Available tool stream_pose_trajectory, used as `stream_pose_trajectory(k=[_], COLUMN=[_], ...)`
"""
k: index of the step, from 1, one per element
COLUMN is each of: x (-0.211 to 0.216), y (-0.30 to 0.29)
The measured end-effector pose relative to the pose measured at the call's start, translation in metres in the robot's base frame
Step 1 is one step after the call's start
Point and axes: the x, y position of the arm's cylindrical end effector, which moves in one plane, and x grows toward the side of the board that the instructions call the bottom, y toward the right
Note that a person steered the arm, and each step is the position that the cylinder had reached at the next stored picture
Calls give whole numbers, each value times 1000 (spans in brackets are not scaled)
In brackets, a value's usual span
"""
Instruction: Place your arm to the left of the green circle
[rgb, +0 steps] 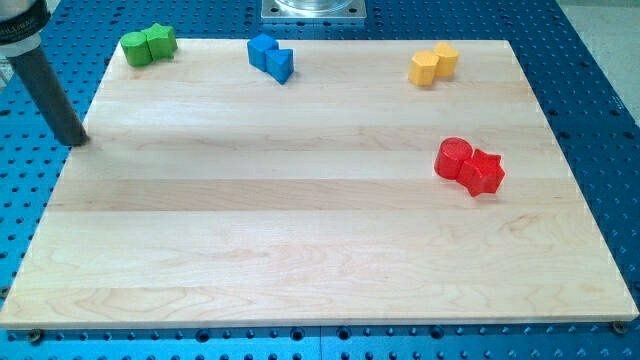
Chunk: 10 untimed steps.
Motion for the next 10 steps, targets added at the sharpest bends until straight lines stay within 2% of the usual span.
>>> stream_pose_trajectory(k=[2, 4, 5, 7, 10], x=[7, -37, -40, -85, -198], y=[-3, -3, -2, -3, -2])
